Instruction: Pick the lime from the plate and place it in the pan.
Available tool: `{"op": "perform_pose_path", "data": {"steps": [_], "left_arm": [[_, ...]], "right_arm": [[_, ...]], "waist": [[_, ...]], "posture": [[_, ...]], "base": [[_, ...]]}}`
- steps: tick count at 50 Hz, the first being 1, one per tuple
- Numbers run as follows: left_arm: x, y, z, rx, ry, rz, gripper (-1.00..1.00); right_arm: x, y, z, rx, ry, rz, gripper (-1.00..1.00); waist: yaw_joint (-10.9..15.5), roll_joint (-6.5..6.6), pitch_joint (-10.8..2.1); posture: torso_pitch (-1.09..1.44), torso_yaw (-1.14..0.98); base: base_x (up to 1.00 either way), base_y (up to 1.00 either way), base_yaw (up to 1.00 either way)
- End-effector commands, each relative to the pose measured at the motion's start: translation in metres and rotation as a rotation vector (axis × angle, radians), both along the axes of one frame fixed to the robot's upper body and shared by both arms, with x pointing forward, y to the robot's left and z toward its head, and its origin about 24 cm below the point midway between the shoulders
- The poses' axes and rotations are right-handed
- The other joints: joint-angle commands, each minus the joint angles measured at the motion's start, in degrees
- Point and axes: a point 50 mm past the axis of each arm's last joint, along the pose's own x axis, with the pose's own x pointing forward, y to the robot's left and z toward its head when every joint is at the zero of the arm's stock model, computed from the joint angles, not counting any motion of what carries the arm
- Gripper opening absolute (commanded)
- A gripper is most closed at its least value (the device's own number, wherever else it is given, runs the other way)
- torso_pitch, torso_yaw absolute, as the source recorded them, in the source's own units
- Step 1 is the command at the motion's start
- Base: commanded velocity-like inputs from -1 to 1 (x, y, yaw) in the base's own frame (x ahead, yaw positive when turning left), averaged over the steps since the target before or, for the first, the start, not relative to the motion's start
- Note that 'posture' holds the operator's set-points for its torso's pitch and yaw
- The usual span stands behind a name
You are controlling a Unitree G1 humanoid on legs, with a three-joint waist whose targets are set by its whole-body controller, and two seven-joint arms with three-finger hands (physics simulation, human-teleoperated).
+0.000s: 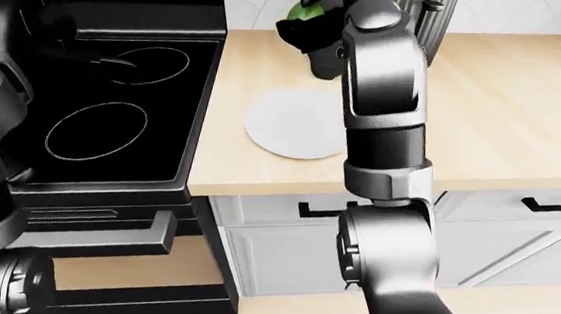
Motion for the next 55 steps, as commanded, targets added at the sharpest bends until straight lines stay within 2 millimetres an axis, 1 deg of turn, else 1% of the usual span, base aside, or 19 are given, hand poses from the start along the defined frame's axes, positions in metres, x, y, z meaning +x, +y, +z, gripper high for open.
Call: {"op": "perform_pose_path", "data": {"steps": [1,8,9,12,15,20,22,23,25,37,38,39,42,45,48,50,51,52,55], "left_arm": [[-0.009,0.001,0.022,0.016,-0.091,0.005,1.0],[-0.011,0.006,0.03,0.025,-0.098,0.018,1.0],[-0.012,0.006,0.03,0.026,-0.099,0.019,1.0],[-0.012,0.006,0.03,0.027,-0.1,0.019,1.0],[-0.011,0.004,0.029,0.027,-0.098,0.016,1.0],[-0.007,0.004,0.025,0.026,-0.097,0.011,1.0],[-0.006,0.004,0.025,0.026,-0.096,0.009,1.0],[-0.007,0.003,0.026,0.026,-0.097,0.009,1.0],[-0.007,0.003,0.028,0.027,-0.099,0.008,1.0],[-0.009,0.003,0.032,0.029,-0.101,0.01,1.0],[-0.009,0.003,0.032,0.03,-0.1,0.011,1.0],[-0.009,0.003,0.032,0.03,-0.1,0.011,1.0],[-0.008,0.004,0.028,0.03,-0.097,0.012,1.0],[-0.009,0.003,0.031,0.031,-0.096,0.012,1.0],[-0.008,0.005,0.029,0.032,-0.095,0.013,1.0],[-0.008,0.006,0.028,0.03,-0.094,0.015,1.0],[-0.009,0.005,0.028,0.03,-0.094,0.015,1.0],[-0.009,0.005,0.028,0.031,-0.092,0.015,1.0],[-0.01,0.006,0.028,0.031,-0.091,0.017,1.0]], "right_arm": [[-0.009,0.001,0.023,0.009,-0.091,0.001,-1.0],[-0.014,-0.001,0.028,-0.001,-0.104,0.0,-1.0],[-0.015,-0.001,0.028,-0.005,-0.103,0.003,-1.0],[-0.014,0.001,0.027,-0.016,-0.105,0.006,-1.0],[-0.012,0.003,0.026,-0.02,-0.102,0.011,-1.0],[-0.012,0.003,0.024,-0.021,-0.099,0.017,-1.0],[-0.012,0.003,0.022,-0.023,-0.097,0.016,-1.0],[-0.012,0.003,0.022,-0.022,-0.096,0.017,-1.0],[-0.011,0.004,0.021,-0.021,-0.095,0.017,-1.0],[-0.011,0.005,0.02,-0.024,-0.094,0.02,-1.0],[-0.011,0.005,0.02,-0.024,-0.093,0.021,-1.0],[-0.01,0.005,0.019,-0.025,-0.092,0.021,-1.0],[-0.01,0.006,0.019,-0.026,-0.091,0.023,-1.0],[-0.011,0.006,0.019,-0.026,-0.092,0.023,-1.0],[-0.01,0.006,0.018,-0.024,-0.093,0.022,-1.0],[-0.01,0.007,0.018,-0.026,-0.093,0.025,-1.0],[-0.01,0.008,0.018,-0.027,-0.092,0.025,-1.0],[-0.01,0.008,0.018,-0.028,-0.092,0.025,-1.0],[-0.01,0.008,0.019,-0.028,-0.094,0.024,-1.0]], "waist": [[0.01,0.15,-1.89],[-0.11,0.2,-1.74],[-0.29,0.58,-3.07],[0.01,-1.55,-2.91],[0.18,-1.73,-3.69],[-0.37,1.83,-2.21],[-0.73,6.49,-3.45],[-0.61,3.62,-2.89],[-0.72,4.02,-2.6],[-0.63,-3.39,-3.15],[-1.09,-2.38,-2.87],[-0.54,-3.18,-2.95],[-0.22,-2.73,-3.69],[-0.14,-1.11,-2.7],[-0.57,2.14,-2.53],[-0.78,6.92,-3.56],[-0.77,3.82,-2.84],[-0.94,4.85,-2.72],[-0.83,3.07,-3.1]], "posture": [[0.0,0.0],[0.0,0.0],[0.0,0.0],[0.0,0.0],[0.0,0.0],[0.0,0.0],[0.0,0.0],[0.0,0.0],[0.0,0.0],[0.0,0.0],[0.0,0.0],[0.0,0.0],[0.0,0.0],[0.0,0.0],[0.0,0.0],[0.0,0.0],[0.0,0.0],[0.0,0.0],[0.0,0.0]], "base": [[0.0,0.0,0.0],[0.0,0.0,0.0],[0.0,0.21,0.0],[0.0,0.3,0.0],[0.0,0.31,0.0],[0.0,0.3,0.0],[0.0,0.31,0.0],[0.0,0.3,0.0],[0.0,0.31,0.0],[0.0,0.3,0.0],[0.0,0.3,0.0],[0.0,0.3,0.0],[0.0,0.29,0.0],[0.0,0.3,0.0],[0.0,0.3,0.0],[0.0,0.3,0.0],[0.0,0.3,0.0],[0.0,0.3,0.0],[0.0,0.3,0.0]]}}
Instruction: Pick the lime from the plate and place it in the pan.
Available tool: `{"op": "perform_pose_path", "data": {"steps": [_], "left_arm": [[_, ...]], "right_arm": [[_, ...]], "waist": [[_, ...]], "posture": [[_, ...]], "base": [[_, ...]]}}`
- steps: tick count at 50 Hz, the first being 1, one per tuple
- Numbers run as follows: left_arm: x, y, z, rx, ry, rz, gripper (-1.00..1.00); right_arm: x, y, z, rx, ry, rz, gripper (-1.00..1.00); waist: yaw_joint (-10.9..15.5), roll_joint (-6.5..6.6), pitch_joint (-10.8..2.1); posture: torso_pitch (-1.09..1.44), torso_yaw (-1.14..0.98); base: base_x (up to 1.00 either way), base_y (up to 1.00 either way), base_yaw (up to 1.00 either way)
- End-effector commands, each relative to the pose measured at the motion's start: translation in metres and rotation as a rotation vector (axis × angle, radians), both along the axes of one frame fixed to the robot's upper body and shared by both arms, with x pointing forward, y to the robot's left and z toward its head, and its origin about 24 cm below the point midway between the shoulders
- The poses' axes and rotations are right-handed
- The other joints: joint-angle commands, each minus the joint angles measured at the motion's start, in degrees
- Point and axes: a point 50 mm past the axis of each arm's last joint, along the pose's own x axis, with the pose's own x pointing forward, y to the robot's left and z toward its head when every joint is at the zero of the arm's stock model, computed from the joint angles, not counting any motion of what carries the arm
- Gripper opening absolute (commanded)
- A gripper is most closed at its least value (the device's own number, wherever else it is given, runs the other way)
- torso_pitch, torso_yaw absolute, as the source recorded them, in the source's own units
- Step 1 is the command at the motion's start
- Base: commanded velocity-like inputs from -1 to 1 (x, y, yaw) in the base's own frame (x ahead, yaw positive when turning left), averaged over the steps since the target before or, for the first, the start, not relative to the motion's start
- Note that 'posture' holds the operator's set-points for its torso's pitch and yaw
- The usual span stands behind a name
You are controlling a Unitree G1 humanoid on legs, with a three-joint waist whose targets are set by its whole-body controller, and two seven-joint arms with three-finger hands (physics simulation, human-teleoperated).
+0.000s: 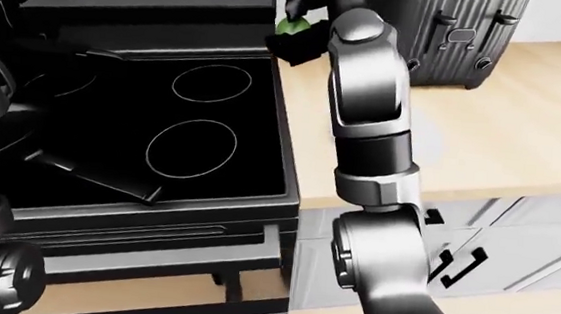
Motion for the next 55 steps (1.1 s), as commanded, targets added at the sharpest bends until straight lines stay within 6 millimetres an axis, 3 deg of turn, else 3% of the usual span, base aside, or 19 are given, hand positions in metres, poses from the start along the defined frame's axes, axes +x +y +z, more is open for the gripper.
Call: {"op": "perform_pose_path", "data": {"steps": [1,7,10,11,15,19,21,23,35,38,40,43,47,49,51,52,53,54,55], "left_arm": [[-0.007,-0.005,0.02,0.022,-0.101,-0.02,1.0],[-0.007,-0.006,0.02,0.02,-0.101,-0.024,1.0],[-0.007,-0.007,0.021,0.02,-0.101,-0.025,1.0],[-0.006,-0.007,0.021,0.021,-0.1,-0.025,1.0],[-0.006,-0.007,0.019,0.019,-0.1,-0.027,1.0],[-0.003,-0.008,0.017,0.02,-0.098,-0.03,1.0],[-0.003,-0.007,0.016,0.02,-0.097,-0.031,1.0],[-0.003,-0.007,0.014,0.02,-0.095,-0.03,1.0],[-0.003,-0.008,0.013,0.02,-0.094,-0.031,1.0],[-0.004,-0.008,0.015,0.02,-0.096,-0.031,1.0],[-0.005,-0.009,0.017,0.02,-0.097,-0.032,1.0],[-0.005,-0.009,0.015,0.019,-0.096,-0.032,1.0],[-0.004,-0.008,0.014,0.02,-0.095,-0.032,1.0],[-0.004,-0.008,0.014,0.02,-0.095,-0.031,1.0],[-0.004,-0.008,0.014,0.019,-0.095,-0.031,1.0],[-0.004,-0.009,0.013,0.019,-0.095,-0.032,1.0],[-0.003,-0.01,0.013,0.019,-0.095,-0.034,1.0],[-0.003,-0.01,0.014,0.019,-0.094,-0.035,1.0],[-0.003,-0.009,0.014,0.02,-0.094,-0.034,1.0]], "right_arm": [[-0.011,-0.005,0.031,0.006,-0.137,-0.02,-1.0],[-0.01,-0.005,0.031,0.007,-0.137,-0.019,-1.0],[-0.01,-0.005,0.03,0.007,-0.135,-0.019,-1.0],[-0.01,-0.005,0.03,0.007,-0.135,-0.019,-1.0],[-0.011,-0.004,0.031,0.007,-0.136,-0.017,-1.0],[-0.009,-0.004,0.029,0.006,-0.134,-0.016,-1.0],[-0.009,-0.003,0.028,0.007,-0.133,-0.015,-1.0],[-0.009,-0.003,0.026,0.008,-0.129,-0.016,-1.0],[-0.01,-0.003,0.022,0.01,-0.123,-0.012,-1.0],[-0.01,-0.003,0.023,0.01,-0.124,-0.013,-1.0],[-0.01,-0.002,0.022,0.013,-0.124,-0.011,-1.0],[-0.01,-0.001,0.022,0.015,-0.123,-0.009,-1.0],[-0.01,0.0,0.02,0.015,-0.123,-0.008,-1.0],[-0.01,0.0,0.02,0.015,-0.123,-0.009,-1.0],[-0.009,-0.001,0.02,0.015,-0.123,-0.011,-1.0],[-0.01,-0.001,0.02,0.017,-0.123,-0.012,-1.0],[-0.01,-0.001,0.02,0.017,-0.123,-0.011,-1.0],[-0.01,-0.001,0.02,0.018,-0.123,-0.011,-1.0],[-0.01,0.0,0.021,0.018,-0.123,-0.01,-1.0]], "waist": [[-0.48,0.09,-1.87],[-0.54,-2.98,-1.33],[-0.3,-6.43,-1.87],[-0.61,-4.76,-1.49],[-0.04,-5.24,-2.5],[0.14,-3.06,-1.32],[-0.19,-0.89,-1.22],[-0.57,3.55,-2.2],[-0.67,-2.85,-1.38],[-0.49,-6.04,-1.83],[-0.61,-5.0,-1.75],[-0.05,-5.23,-2.53],[0.2,-3.26,-1.51],[-0.08,-1.27,-1.32],[-0.53,2.69,-2.11],[-1.11,3.09,-2.81],[0.77,1.05,-2.04],[0.26,2.69,-1.96],[0.39,2.43,-2.19]], "posture": [[0.0,0.0],[0.0,0.0],[0.0,0.0],[0.0,0.0],[0.0,0.0],[0.0,0.0],[0.0,0.0],[0.0,0.0],[0.0,0.0],[0.0,0.0],[0.0,0.0],[0.0,0.0],[0.0,0.0],[0.0,0.0],[0.0,0.0],[0.0,0.0],[0.0,0.0],[0.0,0.0],[0.0,0.0]], "base": [[0.0,0.3,0.0],[0.0,0.3,0.0],[0.0,0.3,0.0],[0.0,0.3,0.0],[0.0,0.3,0.0],[0.0,0.3,0.0],[0.0,0.3,0.0],[0.0,0.3,0.0],[0.0,0.3,0.0],[0.0,0.3,0.0],[0.0,0.3,0.0],[0.0,0.29,0.0],[0.0,0.29,0.0],[0.0,0.29,0.0],[0.0,0.3,0.0],[0.0,0.45,0.0],[0.0,0.0,0.58],[0.0,0.0,0.66],[0.0,0.0,0.7]]}}
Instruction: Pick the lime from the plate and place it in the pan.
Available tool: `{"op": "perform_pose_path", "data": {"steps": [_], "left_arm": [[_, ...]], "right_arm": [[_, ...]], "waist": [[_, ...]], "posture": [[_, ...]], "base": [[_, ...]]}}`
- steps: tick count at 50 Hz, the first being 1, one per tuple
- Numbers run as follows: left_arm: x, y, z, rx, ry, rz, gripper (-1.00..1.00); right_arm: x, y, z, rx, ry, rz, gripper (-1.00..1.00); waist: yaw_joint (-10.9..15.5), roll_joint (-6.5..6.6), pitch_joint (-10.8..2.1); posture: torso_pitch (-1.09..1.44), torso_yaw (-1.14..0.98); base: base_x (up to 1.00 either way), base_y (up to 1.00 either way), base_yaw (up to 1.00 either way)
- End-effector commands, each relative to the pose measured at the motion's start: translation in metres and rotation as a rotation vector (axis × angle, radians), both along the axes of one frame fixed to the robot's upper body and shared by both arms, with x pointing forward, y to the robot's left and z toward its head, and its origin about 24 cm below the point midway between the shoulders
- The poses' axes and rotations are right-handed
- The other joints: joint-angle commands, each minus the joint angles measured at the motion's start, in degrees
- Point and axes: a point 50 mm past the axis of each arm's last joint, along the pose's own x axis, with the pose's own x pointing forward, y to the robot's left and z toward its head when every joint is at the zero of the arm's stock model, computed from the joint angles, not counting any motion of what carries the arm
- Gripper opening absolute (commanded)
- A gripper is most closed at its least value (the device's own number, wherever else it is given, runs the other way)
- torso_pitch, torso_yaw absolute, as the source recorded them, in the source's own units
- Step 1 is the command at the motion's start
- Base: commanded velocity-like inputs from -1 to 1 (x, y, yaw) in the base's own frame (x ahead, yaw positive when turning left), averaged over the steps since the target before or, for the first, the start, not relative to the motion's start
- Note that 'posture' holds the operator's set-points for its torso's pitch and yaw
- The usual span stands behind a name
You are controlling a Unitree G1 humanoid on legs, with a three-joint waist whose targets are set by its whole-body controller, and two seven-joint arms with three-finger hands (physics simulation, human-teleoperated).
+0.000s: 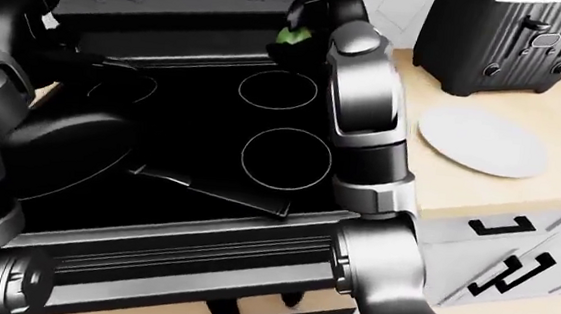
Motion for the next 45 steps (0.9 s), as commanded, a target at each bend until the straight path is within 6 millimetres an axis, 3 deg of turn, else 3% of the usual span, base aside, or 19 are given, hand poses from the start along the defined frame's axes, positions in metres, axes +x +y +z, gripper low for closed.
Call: {"op": "perform_pose_path", "data": {"steps": [1,6,7,9,10,11,12,15,16,17,20,23,26,28,29,31,34,38,45], "left_arm": [[-0.0086,-0.0003,0.0246,0.019,-0.12,0.002,1.0],[-0.0088,0.0,0.0236,0.018,-0.118,0.003,1.0],[-0.0089,-0.0003,0.0242,0.018,-0.119,0.003,1.0],[-0.0079,-0.0002,0.023,0.018,-0.118,0.003,1.0],[-0.0076,0.0,0.0228,0.017,-0.118,0.003,1.0],[-0.0078,-0.0003,0.0228,0.017,-0.118,0.003,1.0],[-0.008,-0.0002,0.0222,0.017,-0.118,0.003,1.0],[-0.0086,-0.0005,0.0211,0.016,-0.115,0.004,1.0],[-0.0089,-0.0009,0.0209,0.016,-0.115,0.003,1.0],[-0.009,-0.0012,0.0211,0.016,-0.114,0.003,1.0],[-0.009,-0.0015,0.0208,0.017,-0.113,0.003,1.0],[-0.0089,-0.0019,0.02,0.015,-0.113,0.002,1.0],[-0.0081,-0.0014,0.0191,0.014,-0.112,0.001,1.0],[-0.0085,-0.0016,0.0191,0.014,-0.112,0.001,1.0],[-0.0083,-0.0011,0.0178,0.013,-0.111,0.002,1.0],[-0.0087,-0.001,0.0179,0.013,-0.111,0.003,1.0],[-0.0084,-0.0013,0.0178,0.013,-0.11,0.002,1.0],[-0.0087,-0.0013,0.0172,0.013,-0.109,0.002,1.0],[-0.0097,-0.0018,0.0173,0.012,-0.11,0.001,1.0]], "right_arm": [[-0.0099,0.0011,0.0318,0.002,-0.134,0.008,-1.0],[-0.0095,0.0017,0.0307,-0.006,-0.129,0.008,-1.0],[-0.0094,0.0015,0.0309,-0.009,-0.13,0.006,-1.0],[-0.0091,0.0009,0.0308,-0.008,-0.131,0.004,-1.0],[-0.0096,0.0012,0.0312,-0.006,-0.131,0.007,-1.0],[-0.0096,0.0011,0.031,-0.007,-0.132,0.006,-1.0],[-0.0091,0.0007,0.0301,-0.006,-0.132,0.005,-1.0],[-0.0091,-0.0005,0.0289,-0.005,-0.131,-0.003,-1.0],[-0.0092,-0.0009,0.0286,-0.003,-0.132,-0.005,-1.0],[-0.0093,-0.0013,0.0287,-0.002,-0.133,-0.008,-1.0],[-0.009,-0.0025,0.0283,0.0,-0.133,-0.012,-1.0],[-0.009,-0.0024,0.0274,0.001,-0.132,-0.012,-1.0],[-0.0093,-0.0019,0.0285,0.001,-0.132,-0.01,-1.0],[-0.0089,-0.0017,0.0281,0.002,-0.132,-0.01,-1.0],[-0.009,-0.0013,0.0275,0.002,-0.131,-0.01,-1.0],[-0.0087,-0.0015,0.027,0.002,-0.132,-0.009,-1.0],[-0.0077,-0.0015,0.0257,0.002,-0.131,-0.008,-1.0],[-0.0081,-0.0004,0.027,0.002,-0.132,-0.007,-1.0],[-0.0085,-0.0001,0.0268,0.003,-0.131,-0.007,-1.0]], "waist": [[0.12,0.22,-2.33],[0.29,-2.36,-1.23],[-1.15,-2.65,-0.79],[-1.65,-7.34,1.0],[-0.42,-9.34,0.93],[-0.31,-9.66,-0.23],[-0.55,-7.37,-0.11],[-1.18,-5.36,-1.48],[-0.27,-7.48,-1.94],[-0.2,-7.87,-2.18],[-0.03,-7.25,-1.65],[-0.35,-5.07,-1.23],[-1.02,-1.57,-1.07],[-1.17,4.15,-2.29],[-1.19,0.72,-1.69],[-1.19,0.52,-1.34],[-1.3,-1.7,-1.64],[-1.25,-1.45,-1.55],[-1.19,-3.15,-1.4]], "posture": [[0.0,0.0],[0.0,0.0],[0.0,0.0],[0.0,0.0],[0.0,0.0],[0.0,0.0],[0.0,0.0],[0.0,0.0],[0.0,0.0],[0.0,0.0],[0.0,0.0],[0.0,0.0],[0.0,0.0],[0.0,0.0],[0.0,0.0],[0.0,0.0],[0.0,0.0],[0.0,0.0],[0.0,0.0]], "base": [[0.0,0.0,0.72],[0.0,0.0,0.73],[0.0,0.73,0.0],[0.0,0.71,0.0],[0.0,0.0,0.72],[0.0,0.0,0.73],[0.0,0.0,0.73],[0.0,0.24,0.49],[0.0,0.72,0.0],[0.0,0.71,0.0],[0.0,0.71,0.0],[0.0,0.72,0.0],[0.0,0.71,0.0],[0.0,0.71,0.0],[0.0,0.72,0.0],[0.0,0.71,0.0],[0.0,0.57,0.0],[0.0,0.3,0.0],[0.0,0.41,0.0]]}}
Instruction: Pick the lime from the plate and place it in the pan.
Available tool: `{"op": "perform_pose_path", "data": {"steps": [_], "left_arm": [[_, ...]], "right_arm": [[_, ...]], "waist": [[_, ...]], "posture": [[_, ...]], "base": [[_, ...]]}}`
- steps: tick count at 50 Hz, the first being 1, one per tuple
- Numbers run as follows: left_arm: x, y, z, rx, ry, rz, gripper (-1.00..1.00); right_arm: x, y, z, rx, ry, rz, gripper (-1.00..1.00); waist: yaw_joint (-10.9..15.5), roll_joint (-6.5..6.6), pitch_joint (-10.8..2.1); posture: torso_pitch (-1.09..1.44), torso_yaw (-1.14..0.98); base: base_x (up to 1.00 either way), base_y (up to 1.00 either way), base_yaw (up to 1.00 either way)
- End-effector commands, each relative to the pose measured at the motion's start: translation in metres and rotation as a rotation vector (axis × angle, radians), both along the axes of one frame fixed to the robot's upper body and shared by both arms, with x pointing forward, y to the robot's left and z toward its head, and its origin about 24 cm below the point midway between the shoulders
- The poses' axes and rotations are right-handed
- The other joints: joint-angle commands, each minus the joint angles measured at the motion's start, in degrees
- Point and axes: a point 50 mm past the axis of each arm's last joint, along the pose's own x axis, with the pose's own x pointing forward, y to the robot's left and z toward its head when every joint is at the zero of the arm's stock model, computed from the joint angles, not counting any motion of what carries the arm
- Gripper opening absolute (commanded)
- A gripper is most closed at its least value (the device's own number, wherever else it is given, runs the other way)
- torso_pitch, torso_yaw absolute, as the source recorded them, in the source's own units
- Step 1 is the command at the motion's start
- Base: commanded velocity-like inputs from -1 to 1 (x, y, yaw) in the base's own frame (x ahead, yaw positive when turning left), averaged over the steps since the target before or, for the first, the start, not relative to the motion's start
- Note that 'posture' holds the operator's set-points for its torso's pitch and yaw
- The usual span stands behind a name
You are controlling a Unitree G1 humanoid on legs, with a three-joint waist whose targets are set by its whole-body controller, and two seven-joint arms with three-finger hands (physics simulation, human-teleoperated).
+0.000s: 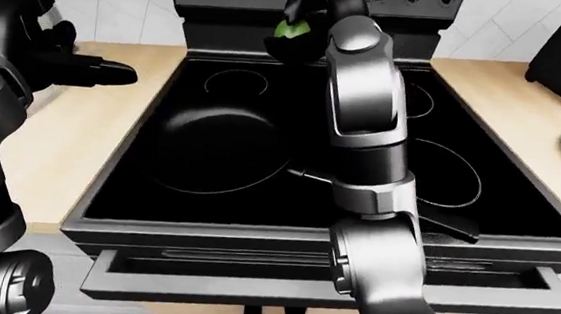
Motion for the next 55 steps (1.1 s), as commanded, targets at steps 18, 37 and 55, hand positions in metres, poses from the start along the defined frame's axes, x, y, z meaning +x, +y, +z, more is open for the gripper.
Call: {"op": "perform_pose_path", "data": {"steps": [18,37,55], "left_arm": [[-0.003,-0.003,0.015,0.016,-0.087,-0.012,1.0],[-0.005,-0.004,0.016,0.013,-0.087,-0.012,1.0],[-0.005,-0.005,0.015,0.013,-0.085,-0.013,1.0]], "right_arm": [[-0.005,-0.003,0.015,0.011,-0.083,-0.011,-1.0],[-0.005,0.0,0.014,0.005,-0.078,-0.003,-1.0],[-0.005,0.003,0.008,0.0,-0.064,0.01,-1.0]], "waist": [[0.32,2.45,-0.17],[1.78,-1.71,-0.24],[-0.16,1.8,-0.8]], "posture": [[0.0,0.0],[0.0,0.0],[0.0,0.0]], "base": [[0.0,0.15,0.0],[-0.02,0.23,0.0],[-0.05,0.2,0.0]]}}
